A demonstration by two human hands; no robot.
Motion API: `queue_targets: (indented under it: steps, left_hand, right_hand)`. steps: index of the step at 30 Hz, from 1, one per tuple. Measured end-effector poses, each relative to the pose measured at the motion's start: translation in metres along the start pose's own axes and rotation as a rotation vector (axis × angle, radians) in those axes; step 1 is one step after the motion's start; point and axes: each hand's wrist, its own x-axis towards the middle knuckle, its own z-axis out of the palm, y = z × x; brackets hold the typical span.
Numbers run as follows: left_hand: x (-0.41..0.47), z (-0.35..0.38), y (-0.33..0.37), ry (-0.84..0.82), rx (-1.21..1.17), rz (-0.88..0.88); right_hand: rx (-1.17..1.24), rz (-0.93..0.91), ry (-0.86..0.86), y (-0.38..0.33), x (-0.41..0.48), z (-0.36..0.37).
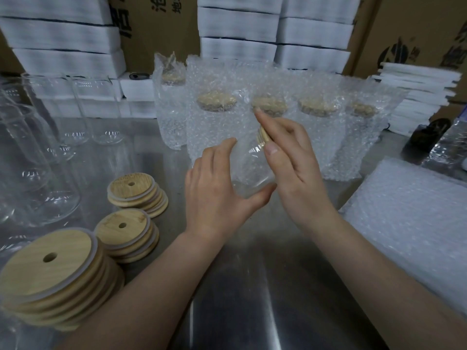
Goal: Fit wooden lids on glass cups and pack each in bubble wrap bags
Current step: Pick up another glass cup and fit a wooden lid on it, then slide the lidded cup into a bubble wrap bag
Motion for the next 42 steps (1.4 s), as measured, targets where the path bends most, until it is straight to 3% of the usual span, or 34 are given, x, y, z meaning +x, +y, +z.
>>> queue_targets:
  steps: [4,7,12,16,20,27,32,37,42]
  left_hand:
    - [-0.001,0.0,-0.002,0.031,-0.084,-0.109]
    - [0.0,0.0,-0.007,0.083,-0.138,-0.219]
    - [0.003,0.001,-0.014,0.183,-0.232,-0.382]
    - [0.006,0.002,-0.021,0.271,-0.233,-0.447]
    - [0.009,0.002,-0.029,0.314,-0.268,-0.504]
    - [0.014,0.0,-0.029,0.355,-0.236,-0.437]
    - [0.014,-0.006,-0.022,0.375,-0.129,-0.3]
    - [0.013,-0.012,-0.012,0.405,0.035,-0.043]
    - [0.01,-0.011,0.001,0.306,0.126,0.287]
  right_hand:
    - [-0.087,0.014,0.205,-0.003,0.004,-0.005]
    - [-0.328,0.198,0.354,0.0,0.013,-0.021]
    - [-0.968,0.581,0.055,0.018,0.017,-0.063]
    - [-1.048,0.91,-0.03,0.024,0.016,-0.084]
    - [-1.008,1.053,-0.06,0.029,0.016,-0.096]
    - [-0.978,1.086,-0.075,0.043,0.016,-0.108]
    - [-0.929,0.928,0.069,0.041,0.013,-0.112]
    - [-0.863,0.72,0.249,0.031,0.013,-0.107]
    - [-0.805,0.565,0.344,0.018,0.016,-0.092]
